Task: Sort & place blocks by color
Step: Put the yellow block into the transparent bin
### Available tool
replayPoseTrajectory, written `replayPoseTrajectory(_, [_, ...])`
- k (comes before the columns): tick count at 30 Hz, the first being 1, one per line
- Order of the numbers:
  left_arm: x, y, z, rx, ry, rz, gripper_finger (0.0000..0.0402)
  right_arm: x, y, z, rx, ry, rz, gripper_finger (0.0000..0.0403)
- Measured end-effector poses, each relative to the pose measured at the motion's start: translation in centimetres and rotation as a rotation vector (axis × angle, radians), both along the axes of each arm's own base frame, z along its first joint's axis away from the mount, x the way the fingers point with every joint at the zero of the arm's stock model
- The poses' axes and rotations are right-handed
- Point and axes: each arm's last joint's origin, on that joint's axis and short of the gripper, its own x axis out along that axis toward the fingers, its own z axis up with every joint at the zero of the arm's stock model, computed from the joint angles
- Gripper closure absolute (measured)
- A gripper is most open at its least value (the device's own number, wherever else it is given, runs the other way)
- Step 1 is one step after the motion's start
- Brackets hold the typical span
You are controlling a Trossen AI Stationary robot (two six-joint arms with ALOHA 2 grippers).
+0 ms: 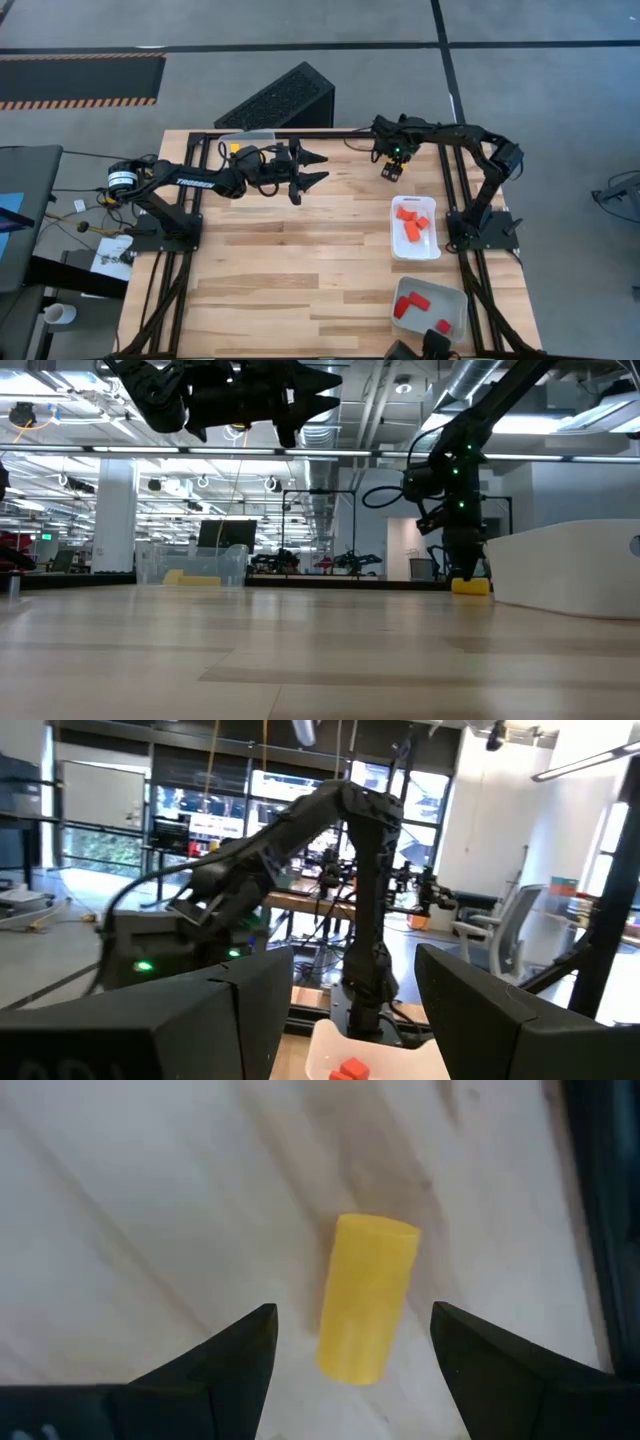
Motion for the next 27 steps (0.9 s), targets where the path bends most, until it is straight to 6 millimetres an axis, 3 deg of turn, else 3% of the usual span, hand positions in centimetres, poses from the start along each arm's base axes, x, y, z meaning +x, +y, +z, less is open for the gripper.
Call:
replayPoseTrajectory(9, [0.1, 0.0, 0.1, -0.001, 0.005, -0.018, 0.0201, -0.7, -1.7, 0.0, -0.005, -0.09, -0.069, 0.0117])
replayPoseTrajectory(18, [0.1, 0.0, 0.1, -0.001, 0.005, -0.018, 0.0201, -1.6, -2.6, -2.4, 0.07, 0.001, -0.113, 0.0118])
replayPoseTrajectory(23, [0.1, 0.0, 0.1, -0.001, 0.005, -0.018, 0.0201, -1.4, -2.1, -2.6, 0.098, 0.03, -0.099, 0.0118])
replayPoseTrajectory(27, [0.1, 0.0, 0.1, -0.001, 0.005, -0.017, 0.0201, -1.6, -0.6, -2.6, 0.184, 0.114, -0.05, 0.0124])
